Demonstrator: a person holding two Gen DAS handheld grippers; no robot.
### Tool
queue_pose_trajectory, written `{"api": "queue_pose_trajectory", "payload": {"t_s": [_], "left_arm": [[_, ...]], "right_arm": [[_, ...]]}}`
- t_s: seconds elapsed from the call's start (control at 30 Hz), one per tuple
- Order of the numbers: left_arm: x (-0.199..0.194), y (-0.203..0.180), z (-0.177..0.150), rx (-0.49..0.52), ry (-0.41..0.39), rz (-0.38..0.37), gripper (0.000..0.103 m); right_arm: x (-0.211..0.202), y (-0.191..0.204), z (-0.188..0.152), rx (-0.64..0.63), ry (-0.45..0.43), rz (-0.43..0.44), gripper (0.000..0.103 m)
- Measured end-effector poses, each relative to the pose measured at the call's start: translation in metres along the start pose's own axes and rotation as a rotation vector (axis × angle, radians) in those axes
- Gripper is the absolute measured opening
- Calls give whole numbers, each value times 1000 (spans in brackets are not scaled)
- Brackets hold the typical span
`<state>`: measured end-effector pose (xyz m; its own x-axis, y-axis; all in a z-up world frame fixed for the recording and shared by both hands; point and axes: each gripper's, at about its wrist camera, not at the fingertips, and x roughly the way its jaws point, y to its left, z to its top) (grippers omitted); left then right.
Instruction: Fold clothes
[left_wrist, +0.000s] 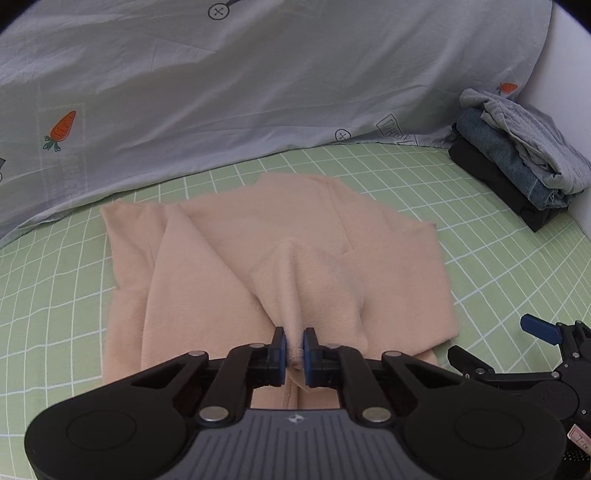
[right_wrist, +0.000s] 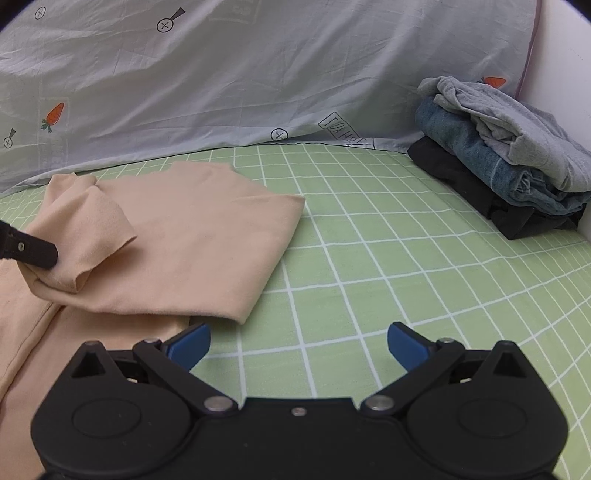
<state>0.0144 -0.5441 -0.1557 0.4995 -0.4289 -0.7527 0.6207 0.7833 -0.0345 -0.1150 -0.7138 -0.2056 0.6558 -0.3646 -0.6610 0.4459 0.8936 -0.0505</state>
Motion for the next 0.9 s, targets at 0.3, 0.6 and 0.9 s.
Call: {"api": "queue_pose_trajectory", "payload": {"t_s": [0.3, 0.6, 0.9], "left_arm": [[-68, 76, 24, -151, -206, 165, 10], [-83, 180, 2, -355, -141, 424, 19], [-84, 153, -78, -418, 53, 262, 59]], "right_arm": [[-15, 30, 3, -45, -27, 34, 103], [-32, 63, -6, -115, -27, 80, 103], [-45, 71, -14, -158, -9, 81, 103]]}}
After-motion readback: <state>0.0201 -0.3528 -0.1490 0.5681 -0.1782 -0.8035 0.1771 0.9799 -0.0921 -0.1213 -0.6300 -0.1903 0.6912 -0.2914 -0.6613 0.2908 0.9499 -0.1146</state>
